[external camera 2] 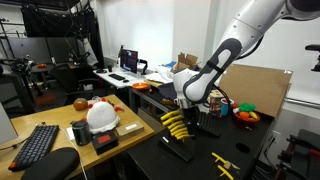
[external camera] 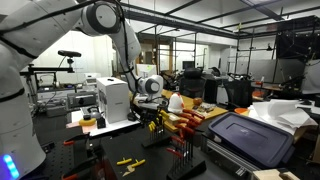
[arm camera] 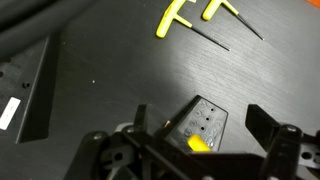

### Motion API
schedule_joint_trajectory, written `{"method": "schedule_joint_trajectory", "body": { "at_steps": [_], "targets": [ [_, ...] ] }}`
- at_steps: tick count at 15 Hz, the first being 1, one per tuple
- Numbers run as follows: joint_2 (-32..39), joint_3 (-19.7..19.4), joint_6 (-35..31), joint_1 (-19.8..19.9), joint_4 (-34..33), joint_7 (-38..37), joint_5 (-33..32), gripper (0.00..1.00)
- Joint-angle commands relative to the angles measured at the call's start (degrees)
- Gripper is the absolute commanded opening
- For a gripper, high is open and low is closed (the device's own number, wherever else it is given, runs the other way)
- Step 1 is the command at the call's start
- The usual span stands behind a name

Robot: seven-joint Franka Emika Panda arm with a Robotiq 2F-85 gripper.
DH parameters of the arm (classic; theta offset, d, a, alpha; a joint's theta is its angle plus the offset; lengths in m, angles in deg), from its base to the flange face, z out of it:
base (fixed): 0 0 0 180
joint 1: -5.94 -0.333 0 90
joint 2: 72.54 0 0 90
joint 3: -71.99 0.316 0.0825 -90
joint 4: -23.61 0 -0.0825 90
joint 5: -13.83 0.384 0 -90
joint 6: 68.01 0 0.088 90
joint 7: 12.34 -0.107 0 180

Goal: Detach the smallest yellow object from the stand and put it on the table

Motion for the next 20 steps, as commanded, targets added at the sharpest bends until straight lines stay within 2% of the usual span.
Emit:
{"method": "schedule_joint_trajectory", "body": {
  "at_steps": [1, 20],
  "targets": [
    [0.5, -0.6, -1.9, -0.9, -0.6, -0.9, -1.2, 1.00],
    [2.0, -0.6, -2.7, -1.8, -1.8, -0.2, -3.3, 1.00]
  ]
}}
